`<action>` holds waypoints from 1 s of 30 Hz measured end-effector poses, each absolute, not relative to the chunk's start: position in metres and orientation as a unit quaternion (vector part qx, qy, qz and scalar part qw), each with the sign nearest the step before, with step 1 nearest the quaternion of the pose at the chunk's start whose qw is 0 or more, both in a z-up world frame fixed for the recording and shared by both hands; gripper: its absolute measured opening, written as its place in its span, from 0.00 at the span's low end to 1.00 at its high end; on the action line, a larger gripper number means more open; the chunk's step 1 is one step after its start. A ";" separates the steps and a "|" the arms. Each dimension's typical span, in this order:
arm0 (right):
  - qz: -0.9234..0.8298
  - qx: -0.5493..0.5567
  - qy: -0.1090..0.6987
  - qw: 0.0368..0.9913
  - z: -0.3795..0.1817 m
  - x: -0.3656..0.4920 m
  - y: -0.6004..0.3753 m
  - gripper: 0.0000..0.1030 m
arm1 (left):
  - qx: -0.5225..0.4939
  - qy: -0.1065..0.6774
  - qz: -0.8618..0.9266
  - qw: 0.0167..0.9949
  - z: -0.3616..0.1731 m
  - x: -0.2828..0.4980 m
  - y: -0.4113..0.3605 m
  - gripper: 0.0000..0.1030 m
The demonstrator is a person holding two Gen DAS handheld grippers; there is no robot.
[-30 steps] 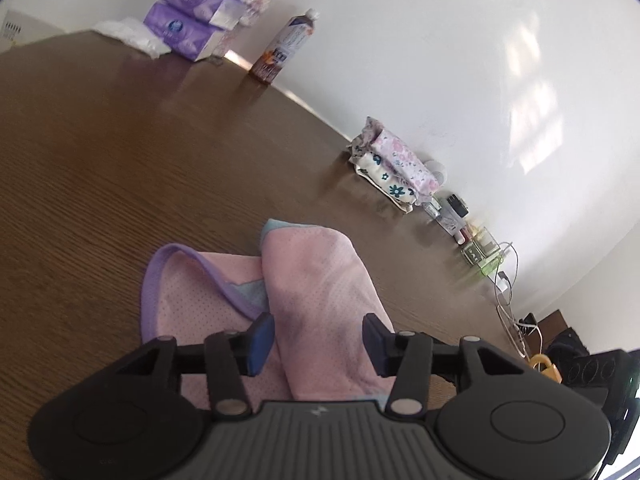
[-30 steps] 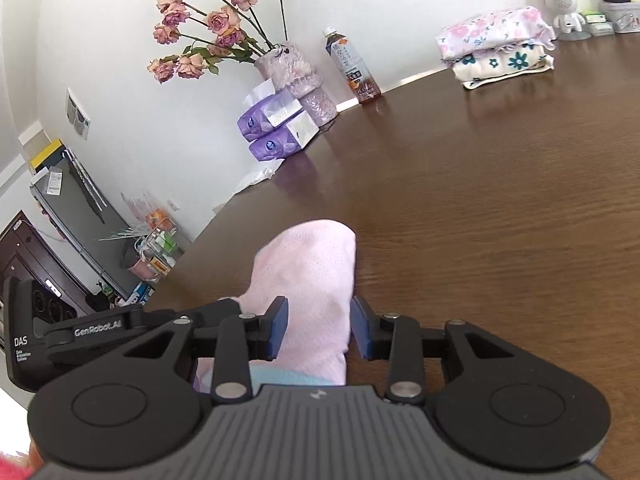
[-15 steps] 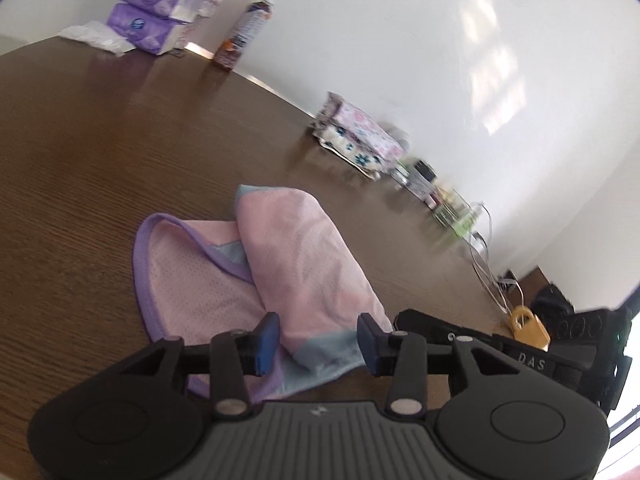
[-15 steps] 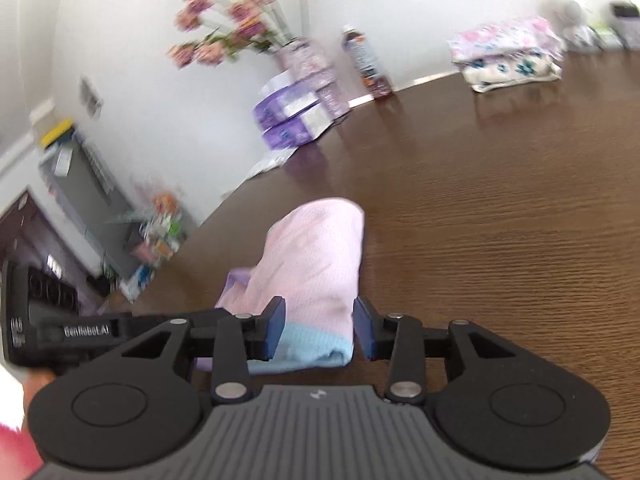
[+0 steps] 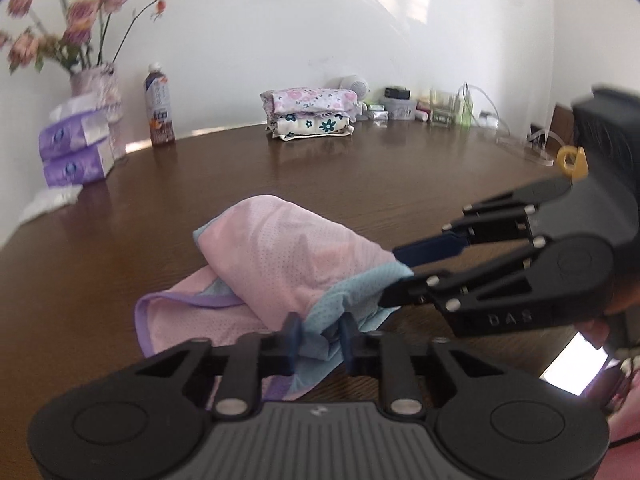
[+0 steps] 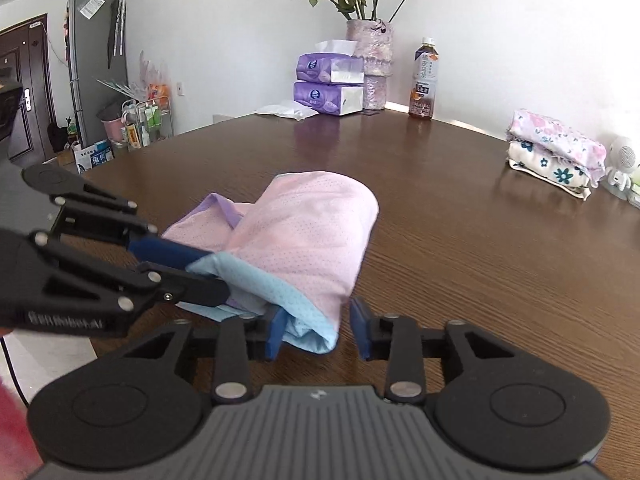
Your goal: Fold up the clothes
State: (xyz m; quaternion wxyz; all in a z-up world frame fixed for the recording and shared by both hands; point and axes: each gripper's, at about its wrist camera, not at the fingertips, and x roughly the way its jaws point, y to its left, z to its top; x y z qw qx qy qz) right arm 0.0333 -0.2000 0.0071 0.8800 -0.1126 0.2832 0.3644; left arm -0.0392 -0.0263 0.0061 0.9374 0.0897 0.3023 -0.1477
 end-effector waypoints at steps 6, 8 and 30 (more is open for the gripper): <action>0.351 -0.090 0.290 0.886 0.003 0.035 -0.200 0.11 | 0.126 0.290 -0.135 0.939 0.001 -0.048 -0.034 0.08; 0.352 -0.083 0.290 0.886 0.004 0.034 -0.205 0.13 | 0.121 0.288 -0.136 0.940 0.002 -0.050 -0.033 0.14; 0.375 -0.102 0.273 0.880 0.008 0.017 -0.217 0.45 | 0.106 0.277 -0.128 0.946 -0.001 -0.058 -0.024 0.16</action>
